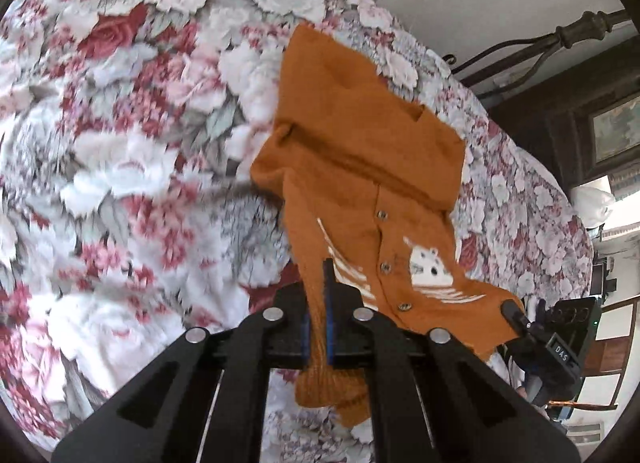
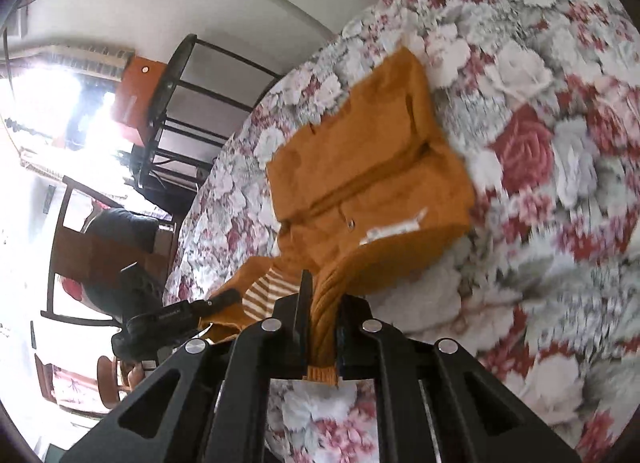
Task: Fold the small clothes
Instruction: 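Lift the hem with both grippers and fold it over toward the collar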
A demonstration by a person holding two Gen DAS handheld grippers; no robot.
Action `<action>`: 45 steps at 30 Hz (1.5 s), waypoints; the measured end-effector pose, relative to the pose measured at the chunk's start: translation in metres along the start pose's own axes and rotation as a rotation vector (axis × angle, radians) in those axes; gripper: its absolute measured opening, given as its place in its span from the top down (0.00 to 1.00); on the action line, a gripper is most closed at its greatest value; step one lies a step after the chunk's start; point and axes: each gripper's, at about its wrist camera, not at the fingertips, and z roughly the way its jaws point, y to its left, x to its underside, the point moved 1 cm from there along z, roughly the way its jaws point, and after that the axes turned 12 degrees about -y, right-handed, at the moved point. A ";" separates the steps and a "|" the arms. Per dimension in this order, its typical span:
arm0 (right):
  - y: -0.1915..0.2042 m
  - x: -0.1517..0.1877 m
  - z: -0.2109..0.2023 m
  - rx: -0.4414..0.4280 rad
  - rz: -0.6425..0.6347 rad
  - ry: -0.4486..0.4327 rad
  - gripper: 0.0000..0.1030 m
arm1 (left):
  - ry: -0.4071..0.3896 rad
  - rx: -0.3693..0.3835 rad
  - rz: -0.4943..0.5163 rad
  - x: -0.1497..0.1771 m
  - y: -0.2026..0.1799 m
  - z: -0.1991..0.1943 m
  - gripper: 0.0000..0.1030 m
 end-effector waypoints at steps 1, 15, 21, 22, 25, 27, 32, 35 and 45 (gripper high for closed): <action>0.001 -0.006 0.003 -0.001 -0.002 -0.004 0.91 | -0.013 -0.005 0.010 -0.005 -0.003 0.000 0.96; 0.005 -0.055 0.051 -0.006 0.049 -0.034 0.91 | -0.094 -0.040 0.023 -0.067 -0.030 0.029 0.96; 0.006 -0.077 0.070 -0.012 0.070 -0.049 0.91 | -0.110 -0.028 0.024 -0.093 -0.048 0.045 0.96; 0.005 -0.082 0.074 -0.012 0.078 -0.052 0.91 | -0.115 -0.031 0.029 -0.096 -0.050 0.047 0.96; 0.002 -0.095 0.082 -0.017 0.102 -0.068 0.91 | -0.126 -0.042 0.039 -0.109 -0.054 0.056 0.96; -0.003 -0.101 0.087 -0.021 0.124 -0.079 0.91 | -0.127 -0.040 0.023 -0.116 -0.052 0.062 0.96; -0.024 -0.118 0.107 -0.027 0.203 -0.093 0.91 | -0.124 -0.036 -0.023 -0.133 -0.043 0.078 0.96; -0.027 -0.129 0.118 -0.028 0.199 -0.096 0.91 | -0.124 -0.033 -0.037 -0.143 -0.041 0.089 0.96; -0.060 -0.157 0.141 0.041 0.186 -0.120 0.86 | -0.114 -0.141 -0.020 -0.160 -0.032 0.131 0.89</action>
